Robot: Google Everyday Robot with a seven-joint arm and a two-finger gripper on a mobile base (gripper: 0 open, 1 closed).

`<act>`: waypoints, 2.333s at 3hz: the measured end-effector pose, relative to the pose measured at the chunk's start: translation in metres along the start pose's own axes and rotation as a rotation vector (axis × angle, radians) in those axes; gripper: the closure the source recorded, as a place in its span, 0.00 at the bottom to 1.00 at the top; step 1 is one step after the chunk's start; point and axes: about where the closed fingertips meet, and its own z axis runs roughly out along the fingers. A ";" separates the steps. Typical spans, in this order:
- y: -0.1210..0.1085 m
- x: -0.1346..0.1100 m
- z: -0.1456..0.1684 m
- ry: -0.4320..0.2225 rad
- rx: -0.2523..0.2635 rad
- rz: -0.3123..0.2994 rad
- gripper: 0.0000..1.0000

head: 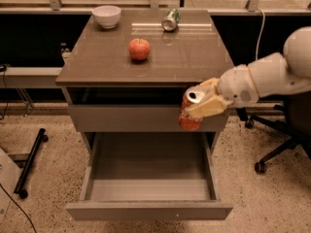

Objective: Pick coke can from middle drawer and place on counter

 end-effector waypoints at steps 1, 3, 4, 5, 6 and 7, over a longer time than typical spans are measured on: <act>-0.013 -0.064 -0.035 0.023 0.026 -0.105 1.00; -0.019 -0.087 -0.047 0.004 0.052 -0.145 1.00; -0.017 -0.086 -0.044 0.013 0.071 -0.136 1.00; -0.033 -0.101 -0.050 0.020 0.144 -0.133 1.00; -0.073 -0.124 -0.064 0.004 0.263 -0.115 1.00; -0.109 -0.127 -0.072 -0.026 0.338 -0.063 1.00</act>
Offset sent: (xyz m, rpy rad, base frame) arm 0.0179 0.0037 0.0684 -0.0390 -0.0907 0.0378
